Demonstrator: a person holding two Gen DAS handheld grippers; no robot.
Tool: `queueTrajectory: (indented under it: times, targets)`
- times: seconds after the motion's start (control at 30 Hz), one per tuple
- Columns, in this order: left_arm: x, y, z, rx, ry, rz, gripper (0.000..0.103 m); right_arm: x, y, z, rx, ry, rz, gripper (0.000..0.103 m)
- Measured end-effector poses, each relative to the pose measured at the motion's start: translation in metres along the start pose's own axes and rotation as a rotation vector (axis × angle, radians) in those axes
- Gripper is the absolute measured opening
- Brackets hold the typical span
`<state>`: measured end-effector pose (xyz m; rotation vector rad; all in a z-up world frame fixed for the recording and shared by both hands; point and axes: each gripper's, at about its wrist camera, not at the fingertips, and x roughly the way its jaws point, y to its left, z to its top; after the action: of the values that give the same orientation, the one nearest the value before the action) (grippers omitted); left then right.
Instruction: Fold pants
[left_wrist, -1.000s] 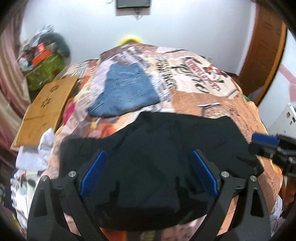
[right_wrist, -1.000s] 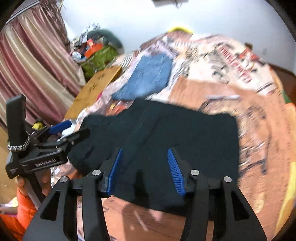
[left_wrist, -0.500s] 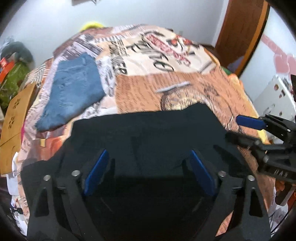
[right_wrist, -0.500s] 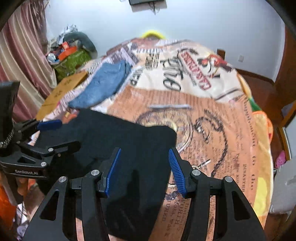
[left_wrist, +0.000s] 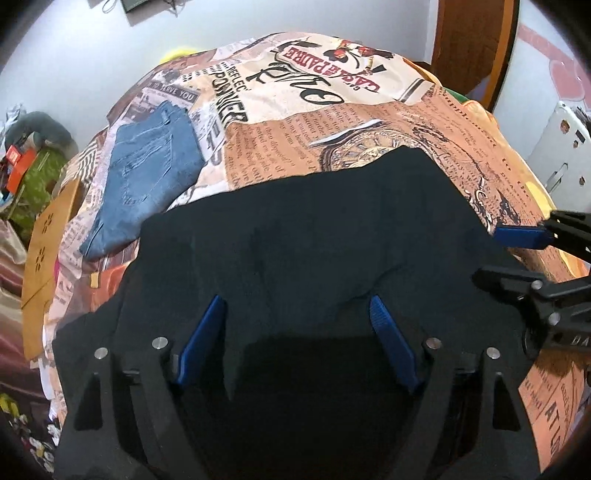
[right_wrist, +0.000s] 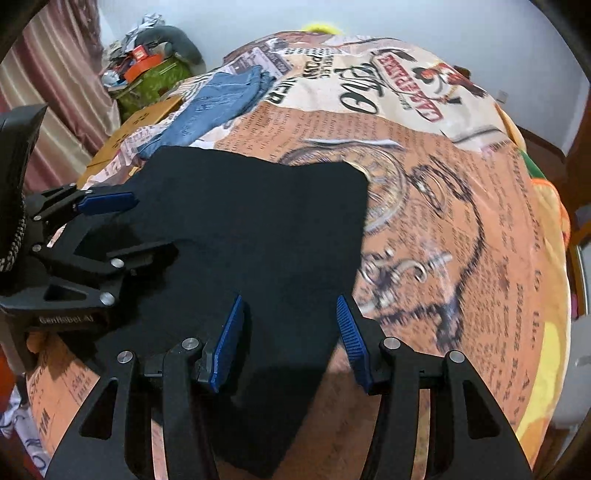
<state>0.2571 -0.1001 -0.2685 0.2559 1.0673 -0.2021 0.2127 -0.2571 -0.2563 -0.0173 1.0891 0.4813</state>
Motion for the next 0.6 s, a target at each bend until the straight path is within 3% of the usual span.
queueTrajectory:
  times: [0.23, 0.5, 0.6]
  targets:
    - [-0.012, 0.014, -0.021, -0.092, -0.002, -0.009, 0.086, -0.017, -0.01, -0.019, 0.068, -0.01, -0.008, 0.048]
    - [-0.027, 0.033, -0.033, -0.202, 0.007, 0.002, 0.089, -0.033, -0.004, -0.015, 0.087, -0.036, -0.046, 0.048]
    - [-0.041, 0.044, -0.036, -0.215, -0.017, 0.053, 0.089, -0.045, 0.002, -0.009, 0.084, -0.071, -0.044, 0.048]
